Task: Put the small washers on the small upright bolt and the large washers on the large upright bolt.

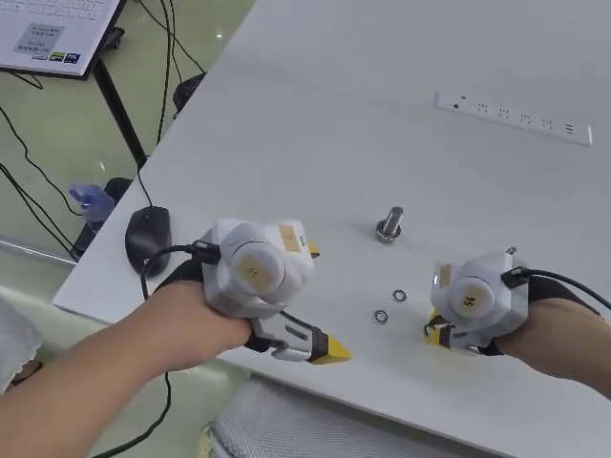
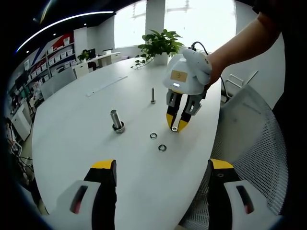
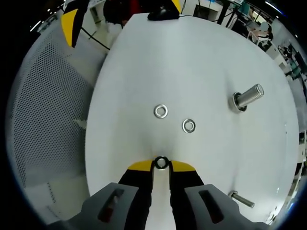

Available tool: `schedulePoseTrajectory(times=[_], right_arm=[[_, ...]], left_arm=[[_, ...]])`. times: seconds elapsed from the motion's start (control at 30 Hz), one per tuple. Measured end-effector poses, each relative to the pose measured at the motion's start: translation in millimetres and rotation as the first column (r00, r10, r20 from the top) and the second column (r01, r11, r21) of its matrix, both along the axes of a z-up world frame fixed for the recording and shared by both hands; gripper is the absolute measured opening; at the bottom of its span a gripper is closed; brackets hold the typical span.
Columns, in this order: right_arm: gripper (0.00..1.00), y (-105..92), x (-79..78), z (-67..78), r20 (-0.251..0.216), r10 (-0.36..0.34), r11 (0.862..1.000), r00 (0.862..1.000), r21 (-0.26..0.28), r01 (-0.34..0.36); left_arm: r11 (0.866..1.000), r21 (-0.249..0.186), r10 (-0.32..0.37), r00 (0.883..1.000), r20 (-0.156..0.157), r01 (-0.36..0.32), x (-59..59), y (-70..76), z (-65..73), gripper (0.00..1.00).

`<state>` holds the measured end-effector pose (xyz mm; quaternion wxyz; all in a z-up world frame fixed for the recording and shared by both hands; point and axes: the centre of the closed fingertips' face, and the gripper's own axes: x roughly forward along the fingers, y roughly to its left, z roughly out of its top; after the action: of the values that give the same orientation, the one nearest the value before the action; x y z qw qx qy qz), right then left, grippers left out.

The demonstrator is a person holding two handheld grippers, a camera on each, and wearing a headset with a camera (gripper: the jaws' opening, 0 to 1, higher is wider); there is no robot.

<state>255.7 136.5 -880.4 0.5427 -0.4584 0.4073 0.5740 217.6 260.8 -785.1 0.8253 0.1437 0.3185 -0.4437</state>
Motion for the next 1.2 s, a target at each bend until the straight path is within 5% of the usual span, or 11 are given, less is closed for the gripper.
schedulePoseTrajectory(times=[0.47, 1.2], right_arm=[[0.13, -11.7, 6.8, 8.0, -0.082, -0.121, 0.993, 0.989, -0.005, 0.121], [0.12, -70.2, 65.7, 67.7, -0.008, -0.261, 0.965, 0.965, -0.013, 0.261]], left_arm=[[1.000, 0.006, 0.012, 1.000, 0.008, -0.012, 1.9, -0.6, 0.3, 0.78], [1.000, 0.015, 0.015, 1.000, 0.015, -0.016, 12.9, -2.0, 2.7, 0.80]])
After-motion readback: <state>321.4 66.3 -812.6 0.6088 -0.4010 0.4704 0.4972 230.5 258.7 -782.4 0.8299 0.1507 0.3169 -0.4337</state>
